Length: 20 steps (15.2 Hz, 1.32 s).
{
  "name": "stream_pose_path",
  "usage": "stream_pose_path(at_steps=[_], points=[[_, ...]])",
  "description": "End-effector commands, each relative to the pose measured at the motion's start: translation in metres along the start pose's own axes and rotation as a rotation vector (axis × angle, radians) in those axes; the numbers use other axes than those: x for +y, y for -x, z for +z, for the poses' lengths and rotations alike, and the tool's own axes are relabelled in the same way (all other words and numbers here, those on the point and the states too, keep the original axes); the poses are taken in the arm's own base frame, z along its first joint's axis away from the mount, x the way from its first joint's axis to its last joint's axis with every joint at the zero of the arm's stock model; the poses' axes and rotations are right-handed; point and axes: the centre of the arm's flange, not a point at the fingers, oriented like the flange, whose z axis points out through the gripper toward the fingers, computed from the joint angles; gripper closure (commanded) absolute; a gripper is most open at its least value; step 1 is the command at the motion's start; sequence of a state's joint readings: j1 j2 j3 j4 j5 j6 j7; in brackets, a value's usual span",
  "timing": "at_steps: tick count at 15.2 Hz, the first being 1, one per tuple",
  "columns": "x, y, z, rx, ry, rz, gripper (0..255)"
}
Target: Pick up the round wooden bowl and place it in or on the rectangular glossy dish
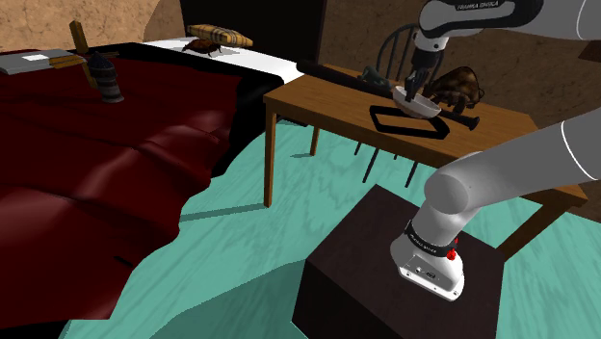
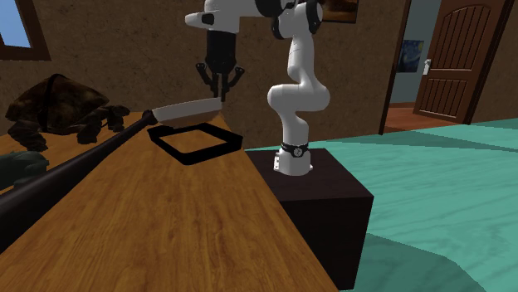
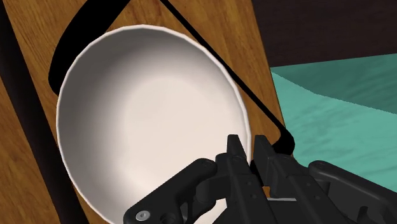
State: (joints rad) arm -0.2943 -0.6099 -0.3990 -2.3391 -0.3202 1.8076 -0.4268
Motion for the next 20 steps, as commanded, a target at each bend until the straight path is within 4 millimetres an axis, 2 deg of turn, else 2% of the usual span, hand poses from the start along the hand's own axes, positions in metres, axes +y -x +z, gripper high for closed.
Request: stream_pose_path(at_steps=[1,5,13,14,19,20], points=[[0.000,0.000,0.011,0.001,0.000,0.000,255],[-0.002,0.000,0.031,0.001,0.000,0.000,255],[-0.002,0.000,0.031,0.001,0.000,0.000,255],[-0.002,0.000,0.031,0.001,0.000,0.000,0],[-0.002,0.000,0.031,0.001,0.000,0.000,0],[-0.002,0.000,0.018,0.001,0.000,0.000,0]])
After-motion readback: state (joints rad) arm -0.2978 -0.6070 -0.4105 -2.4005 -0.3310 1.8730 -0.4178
